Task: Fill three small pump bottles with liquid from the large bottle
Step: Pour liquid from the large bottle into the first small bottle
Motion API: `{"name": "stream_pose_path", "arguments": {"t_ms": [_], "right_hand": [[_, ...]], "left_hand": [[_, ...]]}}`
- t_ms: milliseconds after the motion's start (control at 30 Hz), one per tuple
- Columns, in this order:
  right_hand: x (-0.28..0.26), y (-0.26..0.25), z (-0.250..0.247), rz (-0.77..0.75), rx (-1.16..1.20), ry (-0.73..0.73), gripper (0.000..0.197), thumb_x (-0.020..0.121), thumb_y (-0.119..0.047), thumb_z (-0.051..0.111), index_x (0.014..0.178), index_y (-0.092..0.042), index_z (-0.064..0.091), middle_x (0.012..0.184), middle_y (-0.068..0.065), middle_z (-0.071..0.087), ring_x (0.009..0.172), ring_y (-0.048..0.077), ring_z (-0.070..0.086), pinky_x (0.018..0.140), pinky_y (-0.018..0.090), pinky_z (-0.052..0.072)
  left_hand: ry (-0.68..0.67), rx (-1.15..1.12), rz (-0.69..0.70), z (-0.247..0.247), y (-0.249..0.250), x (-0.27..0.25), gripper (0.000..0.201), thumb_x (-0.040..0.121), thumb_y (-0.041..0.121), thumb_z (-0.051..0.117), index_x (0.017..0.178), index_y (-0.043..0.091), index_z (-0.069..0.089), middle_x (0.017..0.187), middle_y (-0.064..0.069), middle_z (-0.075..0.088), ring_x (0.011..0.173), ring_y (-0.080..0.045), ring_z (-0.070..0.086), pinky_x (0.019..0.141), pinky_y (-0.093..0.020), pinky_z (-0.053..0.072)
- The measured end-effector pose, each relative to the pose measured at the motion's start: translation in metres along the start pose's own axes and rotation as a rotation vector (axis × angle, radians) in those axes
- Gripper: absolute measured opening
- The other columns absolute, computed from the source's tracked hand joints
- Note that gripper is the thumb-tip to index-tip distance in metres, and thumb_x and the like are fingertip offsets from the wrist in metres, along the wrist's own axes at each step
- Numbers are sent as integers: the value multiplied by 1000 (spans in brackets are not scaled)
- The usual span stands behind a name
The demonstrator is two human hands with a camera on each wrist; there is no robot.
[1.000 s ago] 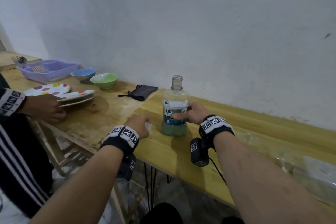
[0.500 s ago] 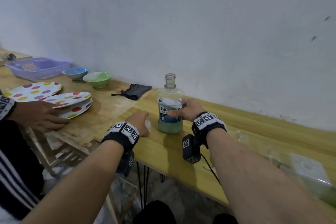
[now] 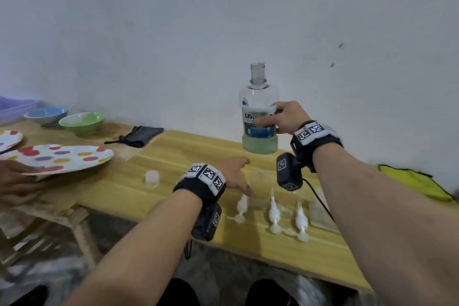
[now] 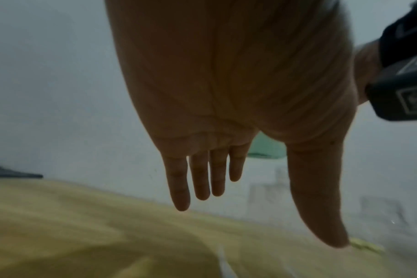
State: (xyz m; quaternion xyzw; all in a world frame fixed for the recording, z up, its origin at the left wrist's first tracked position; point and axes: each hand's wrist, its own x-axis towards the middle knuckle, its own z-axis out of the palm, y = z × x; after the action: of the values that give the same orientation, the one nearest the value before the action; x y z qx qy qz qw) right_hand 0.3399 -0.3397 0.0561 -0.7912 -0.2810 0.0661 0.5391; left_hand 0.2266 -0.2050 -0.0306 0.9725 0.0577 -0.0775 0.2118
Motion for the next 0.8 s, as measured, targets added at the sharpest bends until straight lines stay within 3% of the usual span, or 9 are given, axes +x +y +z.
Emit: {"name": "stream_pose_path", "arguments": {"t_ms": [100, 200, 267, 367, 433, 500, 567, 667, 800], "right_hand": [[-8, 12, -25, 36, -53, 50, 27, 63, -14, 90, 83, -13, 73, 91, 7, 75, 91, 26, 71, 83, 47, 58], [-14, 20, -40, 53, -76, 68, 26, 63, -14, 90, 83, -14, 72, 94, 8, 75, 93, 26, 71, 86, 48, 57], [-15, 22, -44, 48, -81, 81, 24, 64, -13, 89, 81, -16, 72, 94, 9, 75, 94, 27, 70, 87, 48, 57], [-12, 19, -43, 19, -118, 84, 23, 67, -13, 88, 81, -17, 71, 92, 8, 74, 94, 28, 70, 85, 43, 57], [-6, 16, -38, 1, -167, 79, 24, 68, -13, 87, 86, -11, 71, 93, 10, 73, 93, 28, 68, 82, 39, 56], [3, 13, -27, -28, -227, 61, 31, 67, -14, 86, 93, -5, 72, 98, 14, 72, 94, 30, 68, 84, 43, 56], [11, 12, -12, -64, -303, 22, 38, 66, -15, 86, 101, -6, 71, 102, 15, 72, 97, 31, 66, 83, 43, 55], [21, 14, 17, -110, -412, -33, 54, 69, -16, 85, 119, -11, 67, 112, 8, 66, 104, 25, 61, 82, 27, 44], [26, 17, 52, -103, -564, -153, 53, 75, -10, 81, 125, -12, 64, 116, 7, 64, 109, 23, 59, 81, 24, 40]], "left_hand": [[12, -3, -5, 18, 14, 10, 89, 73, 39, 82, 146, 15, 37, 145, -5, 48, 124, -26, 52, 99, -36, 45], [100, -55, 21, 27, 15, 17, 44, 78, 25, 79, 117, 15, 61, 119, -7, 65, 91, -20, 56, 75, -26, 43], [131, -153, 44, 27, 12, 19, 32, 76, 23, 81, 101, 19, 61, 105, -4, 66, 85, -18, 55, 73, -26, 44], [217, -278, 47, 9, 5, 17, 33, 72, 22, 84, 94, 20, 60, 93, 3, 60, 86, -17, 56, 77, -28, 47], [287, -292, 17, -10, -11, 13, 34, 70, 22, 86, 93, 19, 61, 95, 1, 62, 87, -18, 57, 78, -31, 49], [321, -277, -44, -27, -36, 5, 37, 68, 24, 87, 96, 18, 64, 101, 0, 65, 91, -18, 60, 82, -34, 50], [329, -260, -122, -35, -66, -7, 41, 67, 26, 88, 100, 20, 65, 104, 2, 65, 96, -17, 62, 83, -33, 50], [325, -269, -218, -35, -105, -26, 42, 67, 26, 88, 102, 21, 64, 105, 3, 64, 98, -18, 61, 82, -31, 47], [317, -305, -293, -24, -135, -38, 49, 64, 25, 90, 103, 19, 62, 109, 0, 65, 103, -19, 61, 90, -36, 50]]}}
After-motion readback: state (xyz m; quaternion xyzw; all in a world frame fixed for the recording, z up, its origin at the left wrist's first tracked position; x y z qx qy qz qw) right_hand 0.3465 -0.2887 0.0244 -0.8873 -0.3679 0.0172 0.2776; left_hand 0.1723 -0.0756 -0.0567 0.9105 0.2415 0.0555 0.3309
